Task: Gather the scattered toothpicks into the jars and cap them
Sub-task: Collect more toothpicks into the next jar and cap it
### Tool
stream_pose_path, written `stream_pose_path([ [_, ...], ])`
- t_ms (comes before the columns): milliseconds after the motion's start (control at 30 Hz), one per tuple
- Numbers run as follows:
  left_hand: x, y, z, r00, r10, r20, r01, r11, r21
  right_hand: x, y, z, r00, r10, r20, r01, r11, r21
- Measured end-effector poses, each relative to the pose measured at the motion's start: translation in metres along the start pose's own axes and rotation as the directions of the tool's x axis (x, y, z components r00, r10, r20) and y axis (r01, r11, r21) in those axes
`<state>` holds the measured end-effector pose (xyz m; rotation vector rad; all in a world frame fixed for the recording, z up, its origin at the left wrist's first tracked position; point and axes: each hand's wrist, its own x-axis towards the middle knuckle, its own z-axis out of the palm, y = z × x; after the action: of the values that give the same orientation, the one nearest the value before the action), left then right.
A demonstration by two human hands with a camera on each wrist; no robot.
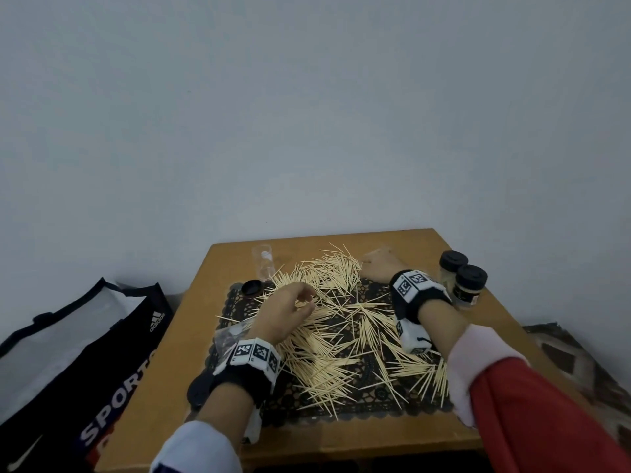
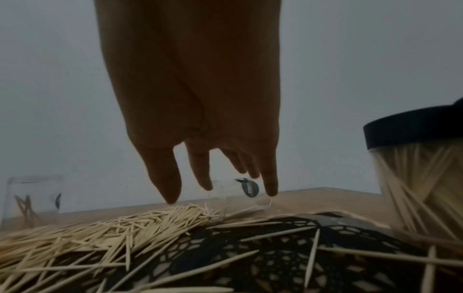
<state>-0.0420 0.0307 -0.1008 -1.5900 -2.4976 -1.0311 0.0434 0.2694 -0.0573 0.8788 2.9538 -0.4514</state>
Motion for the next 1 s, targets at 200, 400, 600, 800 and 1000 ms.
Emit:
stream_pose_path([
  [200,0.001,0.000,0.000,1.000,0.006,-0.006,-0.006,1.000,0.001,0.008,-0.004,-0.003,0.998,0.032,-0.060,-0.027,0.997,0.069],
  [400,0.001,0.001,0.001,0.999,0.013,-0.044,-0.013,1.000,0.003,-0.023,-0.015,-0.034,0.994,-0.062,-0.094,0.097,0.895,0.436],
  [600,0.001,0.005,0.000,0.998,-0.023,-0.061,0.017,0.995,-0.097,-0.053,-0.035,-0.041,0.933,-0.312,0.180,0.132,0.761,0.636],
  [800,0.001,0.010,0.000,1.000,0.007,0.017,-0.006,0.998,-0.069,-0.076,-0.019,-0.036,0.851,-0.437,0.291,0.093,0.671,0.736],
  [1000,0.002,0.003,0.002,1.000,0.009,0.020,-0.007,0.997,-0.073,-0.087,0.027,-0.033,0.939,-0.232,0.252,0.127,0.920,0.371],
])
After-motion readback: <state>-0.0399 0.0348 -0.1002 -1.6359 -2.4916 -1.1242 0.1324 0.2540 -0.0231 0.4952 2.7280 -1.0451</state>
